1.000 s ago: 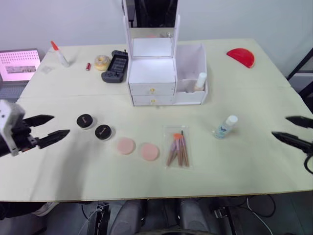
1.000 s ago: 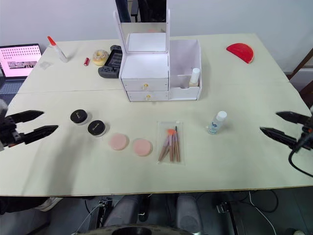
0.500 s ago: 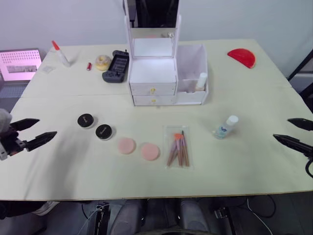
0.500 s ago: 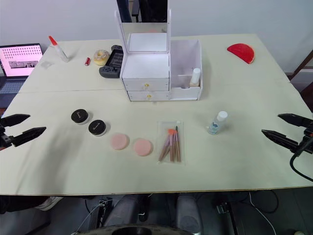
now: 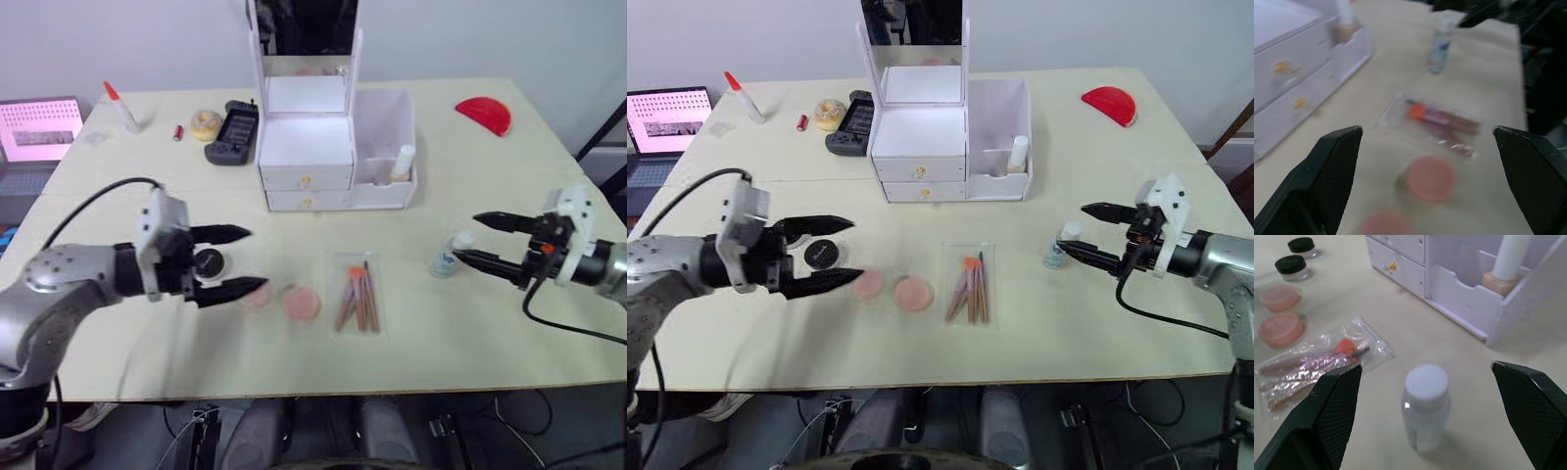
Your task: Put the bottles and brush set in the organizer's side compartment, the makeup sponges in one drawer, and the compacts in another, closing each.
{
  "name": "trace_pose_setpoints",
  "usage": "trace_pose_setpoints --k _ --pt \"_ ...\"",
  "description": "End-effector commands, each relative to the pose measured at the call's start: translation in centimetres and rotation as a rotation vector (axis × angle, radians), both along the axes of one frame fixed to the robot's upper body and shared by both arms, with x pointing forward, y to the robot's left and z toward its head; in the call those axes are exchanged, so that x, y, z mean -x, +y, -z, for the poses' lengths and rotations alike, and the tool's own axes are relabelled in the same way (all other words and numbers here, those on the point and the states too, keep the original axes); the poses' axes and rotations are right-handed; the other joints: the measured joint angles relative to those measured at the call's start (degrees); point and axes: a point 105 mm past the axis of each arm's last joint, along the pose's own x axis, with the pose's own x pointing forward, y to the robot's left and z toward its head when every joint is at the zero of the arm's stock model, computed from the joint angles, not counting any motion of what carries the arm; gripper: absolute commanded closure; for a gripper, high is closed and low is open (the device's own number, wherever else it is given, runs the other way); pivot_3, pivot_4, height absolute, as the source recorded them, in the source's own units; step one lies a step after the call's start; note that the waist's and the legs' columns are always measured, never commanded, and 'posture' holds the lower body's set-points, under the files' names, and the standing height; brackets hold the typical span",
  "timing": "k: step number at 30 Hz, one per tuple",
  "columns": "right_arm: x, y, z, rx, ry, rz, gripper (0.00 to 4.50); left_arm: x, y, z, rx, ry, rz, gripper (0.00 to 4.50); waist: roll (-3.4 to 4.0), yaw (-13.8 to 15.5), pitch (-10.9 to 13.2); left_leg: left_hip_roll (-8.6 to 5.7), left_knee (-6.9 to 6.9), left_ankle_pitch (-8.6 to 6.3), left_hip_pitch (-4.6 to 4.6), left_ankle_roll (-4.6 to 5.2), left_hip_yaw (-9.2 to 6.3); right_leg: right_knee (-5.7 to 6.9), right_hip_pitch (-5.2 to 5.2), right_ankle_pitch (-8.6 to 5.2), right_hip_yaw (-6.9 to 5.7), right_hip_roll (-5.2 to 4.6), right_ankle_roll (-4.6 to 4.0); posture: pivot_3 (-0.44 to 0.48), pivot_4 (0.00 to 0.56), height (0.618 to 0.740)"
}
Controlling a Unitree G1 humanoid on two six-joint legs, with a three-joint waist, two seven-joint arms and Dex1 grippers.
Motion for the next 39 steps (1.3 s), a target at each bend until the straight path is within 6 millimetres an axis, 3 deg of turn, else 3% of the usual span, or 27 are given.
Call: trace_pose_setpoints --k 1,26,27,28,33,34,39 --pt "-0.44 0.31 -0.40 -0.013 -0.025 0.006 0.02 0.07 -0.63 -0.32 0.001 -0.013 0.006 0.00 0.00 -0.02 0.00 0.00 -0.01 0.00 0.00 0.00 0.00 0.00 0.00 0.00 -0.01 0.01 0.00 0.000 0.150 0.738" --pt "-1.15 -0.24 0.37 0.022 0.034 0.073 0.02 0.06 -1.02 -0.40 0.011 -0.012 -0.005 0.00 0.00 -0.07 0.00 0.00 0.03 0.01 0.00 0.01 0.01 0.01 0.00 0.00 -0.01 0.03 0.00 0.000 0.150 0.738" --pt "-1.17 -0.28 0.39 0.022 0.035 0.075 0.55 0.04 -0.98 -0.37 0.010 -0.010 -0.007 0.00 0.00 -0.07 0.00 0.00 0.03 0.00 0.00 0.01 0.01 0.01 0.00 0.00 -0.01 0.03 0.00 0.000 0.150 0.738" --pt "-1.17 -0.31 0.40 0.022 0.036 0.076 0.77 0.03 -0.96 -0.34 0.010 -0.009 -0.009 0.00 0.00 -0.06 0.00 0.00 0.03 0.01 0.00 0.01 0.01 0.01 0.00 0.00 -0.01 0.03 0.00 0.000 0.150 0.738" --pt "-1.16 -0.32 0.35 0.016 0.040 0.072 3.25 0.00 -0.94 -0.34 0.013 -0.007 -0.011 0.00 0.00 -0.06 0.00 0.00 0.03 0.01 0.00 0.01 0.01 0.01 0.00 0.00 -0.01 0.03 0.00 0.000 0.150 0.738" --pt "-1.16 -0.31 0.33 0.015 0.040 0.072 3.46 -0.01 -0.93 -0.34 0.013 -0.007 -0.012 0.00 0.00 -0.06 0.00 0.00 0.03 0.01 0.00 0.01 0.01 0.01 0.00 0.00 -0.01 0.03 0.00 0.000 0.150 0.738" --pt "-1.12 -0.09 -0.10 -0.003 0.028 0.055 3.46 -0.08 -0.87 -0.40 0.015 -0.006 -0.015 0.00 0.00 -0.06 0.00 0.00 0.04 0.01 0.00 0.01 0.01 0.01 0.01 0.00 -0.01 0.03 0.00 0.000 0.150 0.738"
